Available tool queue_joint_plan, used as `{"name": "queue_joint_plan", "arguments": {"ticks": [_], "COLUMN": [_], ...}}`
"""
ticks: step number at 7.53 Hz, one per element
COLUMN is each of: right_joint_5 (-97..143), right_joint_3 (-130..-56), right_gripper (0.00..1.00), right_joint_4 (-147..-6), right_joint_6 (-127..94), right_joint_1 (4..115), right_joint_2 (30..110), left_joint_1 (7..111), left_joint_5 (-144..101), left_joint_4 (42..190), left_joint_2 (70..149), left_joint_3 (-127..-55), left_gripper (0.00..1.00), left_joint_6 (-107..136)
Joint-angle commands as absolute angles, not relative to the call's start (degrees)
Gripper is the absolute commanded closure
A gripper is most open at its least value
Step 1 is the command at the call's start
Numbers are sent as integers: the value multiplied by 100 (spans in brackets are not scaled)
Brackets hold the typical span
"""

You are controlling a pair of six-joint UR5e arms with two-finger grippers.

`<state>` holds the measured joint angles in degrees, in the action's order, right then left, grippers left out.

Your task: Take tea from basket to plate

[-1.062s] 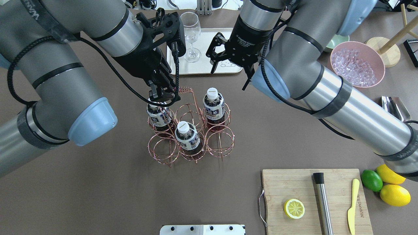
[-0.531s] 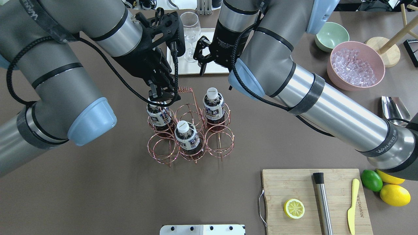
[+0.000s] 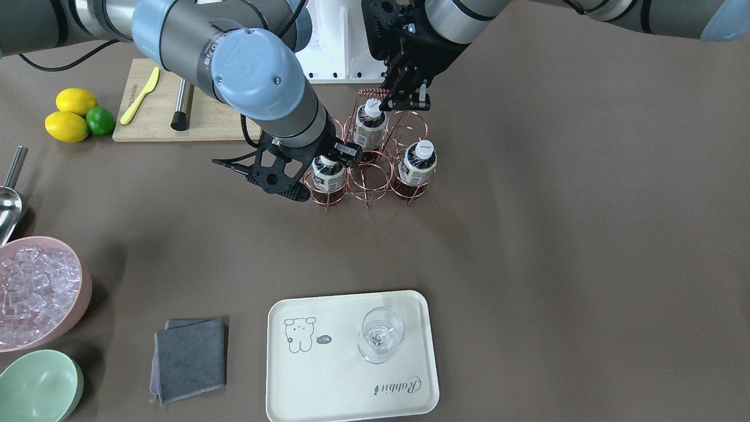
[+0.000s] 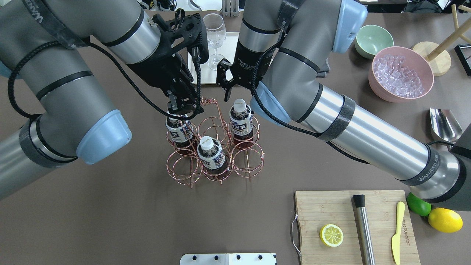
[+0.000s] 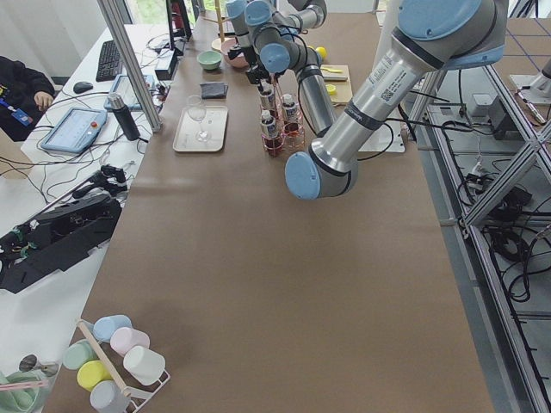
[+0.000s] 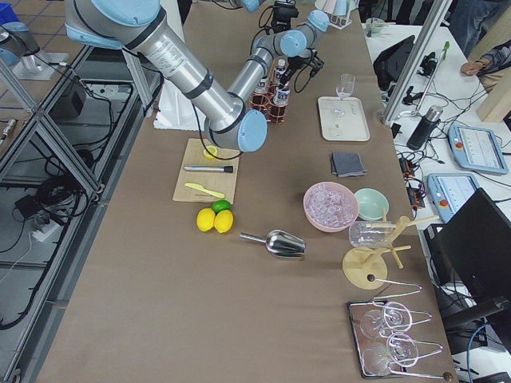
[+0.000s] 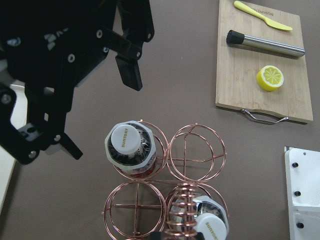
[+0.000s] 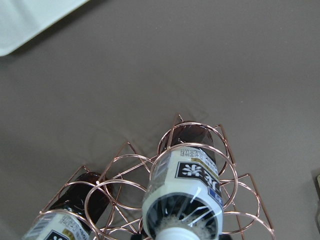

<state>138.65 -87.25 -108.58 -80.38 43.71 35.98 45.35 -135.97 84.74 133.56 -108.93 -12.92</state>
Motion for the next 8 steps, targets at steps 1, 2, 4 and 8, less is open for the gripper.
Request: {"name": "queue_joint_plan", "arguments": {"ticks": [1, 2, 4, 8], "right_joint_5": [13869, 13939, 14227, 15055], "right_joint_3": [-8771, -8815, -9322, -10073], "right_gripper": [100, 100, 100, 100], "right_joint_4": [-10872, -10872, -11264, -12147], "right_joint_6": [-8042, -8042, -8042, -7990], "right_joint_1": [4386, 4438, 4744, 6027], "right_joint_2": [3604, 3595, 3621, 3375], "left_joint_1": [4535, 4526, 4526, 4518], "left_joint_5": [-13597, -13605, -13597, -13597], "left_joint_4": [8473, 8473, 8473, 8473], "left_joint_2": [13351, 13351, 13351, 13359], "left_joint_3": [-10872, -10872, -10863, -10889], "left_gripper": [100, 100, 100, 100], "left_joint_6": [-1301, -1292, -1301, -1292]}}
